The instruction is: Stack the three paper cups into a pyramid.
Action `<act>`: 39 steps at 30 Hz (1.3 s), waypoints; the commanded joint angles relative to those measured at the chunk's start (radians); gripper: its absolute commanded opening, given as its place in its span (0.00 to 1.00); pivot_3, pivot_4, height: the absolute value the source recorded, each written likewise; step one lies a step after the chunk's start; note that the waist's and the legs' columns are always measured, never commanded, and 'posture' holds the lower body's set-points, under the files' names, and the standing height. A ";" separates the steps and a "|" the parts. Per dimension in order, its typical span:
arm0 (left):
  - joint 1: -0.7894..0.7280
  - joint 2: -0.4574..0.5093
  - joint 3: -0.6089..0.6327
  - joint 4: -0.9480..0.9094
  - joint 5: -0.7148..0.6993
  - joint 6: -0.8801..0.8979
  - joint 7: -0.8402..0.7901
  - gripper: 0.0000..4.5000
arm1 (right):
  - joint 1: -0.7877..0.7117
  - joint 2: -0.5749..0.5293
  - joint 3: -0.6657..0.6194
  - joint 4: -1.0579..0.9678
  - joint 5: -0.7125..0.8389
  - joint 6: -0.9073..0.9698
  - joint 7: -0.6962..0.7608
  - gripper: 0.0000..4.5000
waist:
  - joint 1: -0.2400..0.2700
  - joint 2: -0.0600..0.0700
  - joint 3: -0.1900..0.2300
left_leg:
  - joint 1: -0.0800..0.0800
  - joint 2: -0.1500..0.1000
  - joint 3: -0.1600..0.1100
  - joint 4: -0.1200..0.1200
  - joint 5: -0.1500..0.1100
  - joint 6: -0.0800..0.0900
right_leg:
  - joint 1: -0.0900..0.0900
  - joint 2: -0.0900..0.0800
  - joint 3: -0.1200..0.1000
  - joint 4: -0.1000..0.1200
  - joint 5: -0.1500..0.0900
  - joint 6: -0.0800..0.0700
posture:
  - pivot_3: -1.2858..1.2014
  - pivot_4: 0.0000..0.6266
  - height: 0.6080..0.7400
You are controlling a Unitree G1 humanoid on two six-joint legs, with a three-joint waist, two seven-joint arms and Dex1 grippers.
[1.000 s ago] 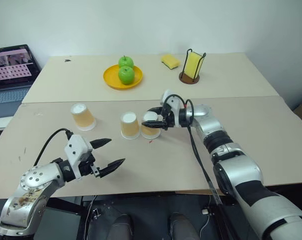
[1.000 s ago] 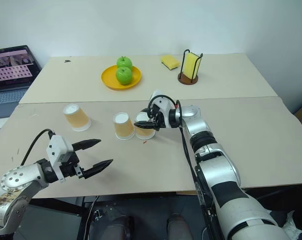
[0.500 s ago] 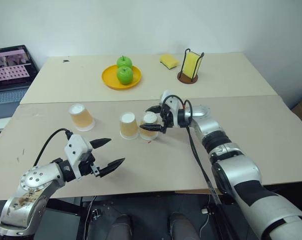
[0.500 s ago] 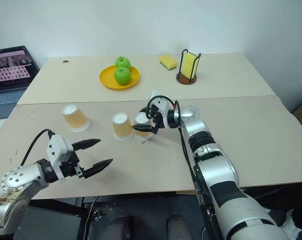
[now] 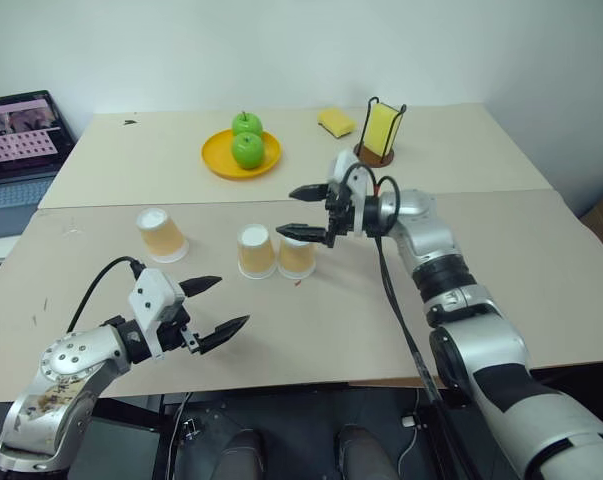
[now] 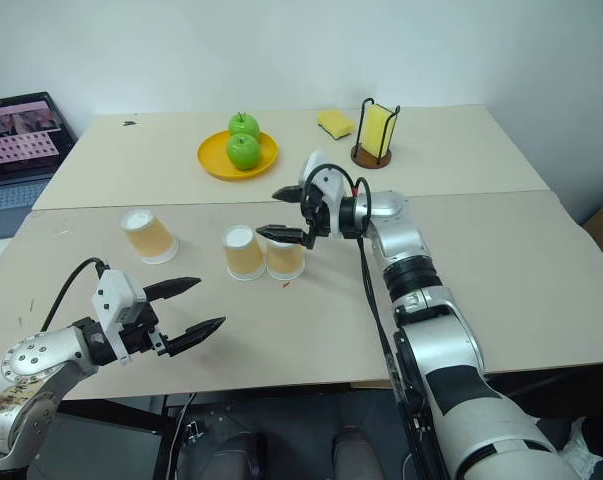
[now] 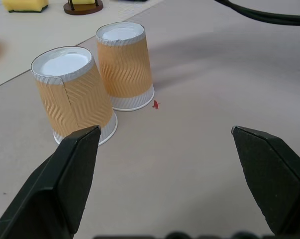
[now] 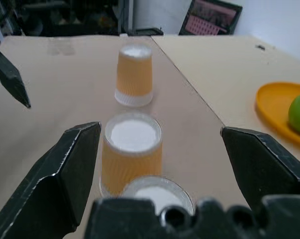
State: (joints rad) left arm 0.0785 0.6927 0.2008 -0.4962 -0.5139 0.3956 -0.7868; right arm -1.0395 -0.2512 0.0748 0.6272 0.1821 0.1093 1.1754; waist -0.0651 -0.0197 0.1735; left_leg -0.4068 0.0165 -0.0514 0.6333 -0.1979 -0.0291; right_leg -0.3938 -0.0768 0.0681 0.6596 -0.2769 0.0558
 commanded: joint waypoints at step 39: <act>-0.558 -0.280 0.126 0.737 0.286 -0.224 0.511 1.00 | 0.355 -0.295 -0.188 -0.604 0.154 0.372 -0.339 1.00 | 0.025 -0.004 -0.001 | -0.002 -0.002 -0.001 0.002 0.000 0.000 | 0.001 -0.001 -0.001 -0.002 0.000 0.000 | 0.52 0.24 0.94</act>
State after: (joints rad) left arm -0.4464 0.3928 0.3083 0.2370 -0.2057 0.1942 -0.2665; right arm -0.6878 -0.5337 -0.0813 0.0663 0.3043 0.4873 0.8436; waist -0.0405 -0.0233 0.1725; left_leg -0.4092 0.0148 -0.0521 0.6355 -0.1979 -0.0292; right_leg -0.3926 -0.0775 0.0667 0.6575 -0.2767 0.0562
